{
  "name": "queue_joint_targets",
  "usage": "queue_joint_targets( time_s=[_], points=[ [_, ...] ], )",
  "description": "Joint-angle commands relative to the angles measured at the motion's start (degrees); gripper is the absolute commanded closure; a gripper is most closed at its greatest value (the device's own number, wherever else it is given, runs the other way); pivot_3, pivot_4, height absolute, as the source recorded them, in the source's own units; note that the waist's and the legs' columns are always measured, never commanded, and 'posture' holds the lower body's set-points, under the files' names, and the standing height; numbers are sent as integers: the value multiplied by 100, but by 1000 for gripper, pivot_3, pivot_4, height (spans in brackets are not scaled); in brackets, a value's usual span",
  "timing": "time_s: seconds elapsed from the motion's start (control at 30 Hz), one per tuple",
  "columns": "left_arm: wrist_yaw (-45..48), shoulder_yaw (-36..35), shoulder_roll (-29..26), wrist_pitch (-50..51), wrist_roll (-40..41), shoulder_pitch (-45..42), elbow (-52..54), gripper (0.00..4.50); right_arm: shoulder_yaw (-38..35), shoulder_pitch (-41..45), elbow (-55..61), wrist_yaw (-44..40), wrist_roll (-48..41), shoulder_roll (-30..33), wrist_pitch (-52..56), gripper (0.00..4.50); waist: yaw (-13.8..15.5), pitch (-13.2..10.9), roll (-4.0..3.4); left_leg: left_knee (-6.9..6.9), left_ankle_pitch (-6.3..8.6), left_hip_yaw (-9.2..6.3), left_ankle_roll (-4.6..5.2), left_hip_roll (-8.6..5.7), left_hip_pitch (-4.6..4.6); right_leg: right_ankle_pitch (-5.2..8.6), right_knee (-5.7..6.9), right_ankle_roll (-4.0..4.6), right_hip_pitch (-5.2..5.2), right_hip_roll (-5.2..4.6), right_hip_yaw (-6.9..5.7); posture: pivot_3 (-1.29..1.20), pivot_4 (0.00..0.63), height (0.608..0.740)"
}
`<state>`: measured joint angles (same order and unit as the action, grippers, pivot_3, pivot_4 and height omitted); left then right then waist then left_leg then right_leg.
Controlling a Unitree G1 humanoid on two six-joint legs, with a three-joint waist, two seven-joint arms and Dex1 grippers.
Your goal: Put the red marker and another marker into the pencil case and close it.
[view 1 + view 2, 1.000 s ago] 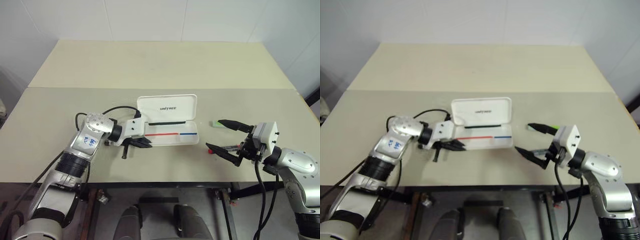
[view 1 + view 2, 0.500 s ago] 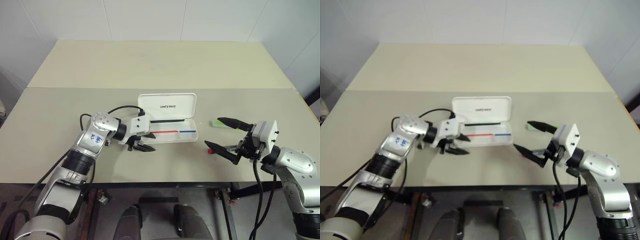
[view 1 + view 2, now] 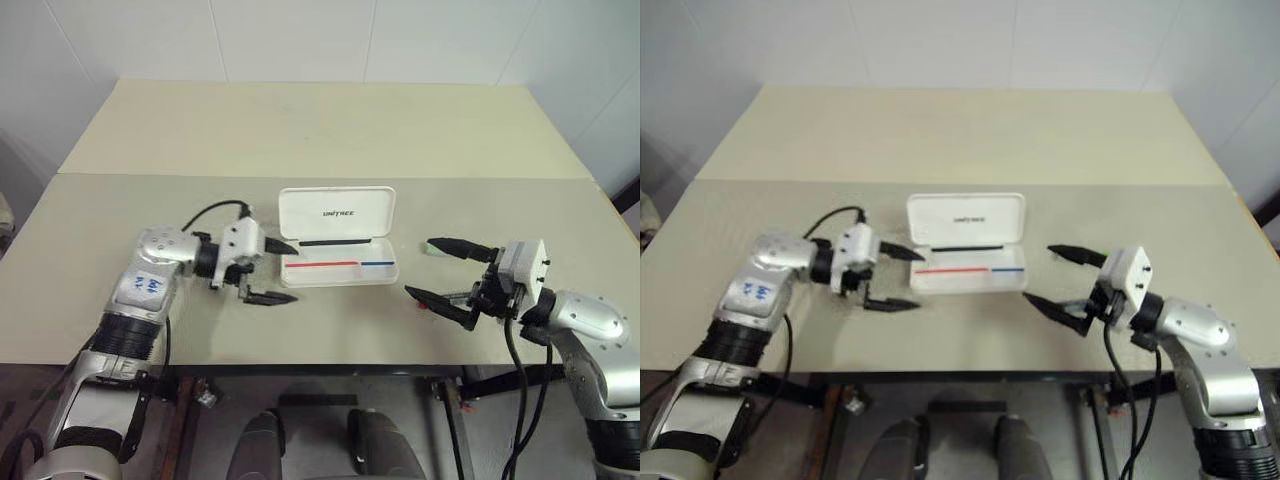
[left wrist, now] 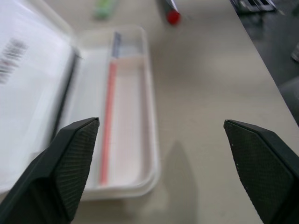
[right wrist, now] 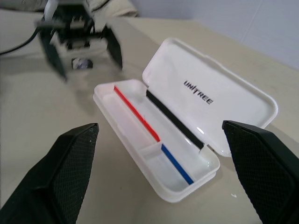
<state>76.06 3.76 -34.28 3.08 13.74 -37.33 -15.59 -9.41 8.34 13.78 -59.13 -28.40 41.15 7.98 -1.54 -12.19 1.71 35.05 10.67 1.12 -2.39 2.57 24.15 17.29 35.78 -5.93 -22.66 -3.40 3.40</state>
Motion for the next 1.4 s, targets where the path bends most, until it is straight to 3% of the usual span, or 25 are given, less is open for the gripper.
queue_joint_targets(
  time_s=[0.03,0.23,0.5,0.77,0.87,1.0,1.2,1.4],
  points=[
    [605,-565,-32,-21,994,16,193,30,22,310,-394,-533,70,477,74,0,-4,0,0,0,2,3,3,0,1,0,-5,0,2,-1,0,0,150,740],
    [890,-798,-474,691,1495,146,588,30,622,1253,-1772,-1598,636,1233,91,0,-35,-1,-2,-5,9,10,10,3,-1,0,-11,-1,-2,4,3,0,150,740],
    [833,-1064,-928,892,1678,692,1167,30,1664,2754,-3819,-3182,1585,1449,-530,0,-74,-3,-5,-8,16,17,8,9,-1,2,-10,-1,-10,9,8,0,150,740],
    [596,-1360,-1200,833,1643,1071,1392,30,2529,3126,-4569,-3272,2028,1314,-1130,0,-74,-4,-6,-9,21,20,5,9,1,5,-9,3,-15,3,9,0,150,740],
    [487,-1425,-1200,837,1658,1114,1465,0,2624,3188,-4974,-3074,2349,1163,-1597,593,-76,-4,-6,-8,22,25,5,7,1,5,-9,4,-15,-1,12,0,150,740],
    [382,-1481,-1207,815,1664,1169,1514,0,2589,3190,-5263,-2868,2610,1031,-2154,1933,-64,-3,-5,-9,22,25,4,9,-1,5,-8,4,-14,2,10,0,150,740],
    [374,-1537,-1244,743,1640,1224,1447,0,2383,3188,-5120,-2912,2493,1085,-2082,3896,-129,4,7,1,22,29,5,8,-8,1,-8,6,-2,-3,14,0,150,740],
    [376,-1592,-1330,601,1554,1222,1267,0,1999,3044,-3671,-3270,1777,1421,-1083,3904,-152,-5,-8,-3,19,43,9,11,-5,0,-4,7,-7,-14,13,0,150,740]
  ],
)
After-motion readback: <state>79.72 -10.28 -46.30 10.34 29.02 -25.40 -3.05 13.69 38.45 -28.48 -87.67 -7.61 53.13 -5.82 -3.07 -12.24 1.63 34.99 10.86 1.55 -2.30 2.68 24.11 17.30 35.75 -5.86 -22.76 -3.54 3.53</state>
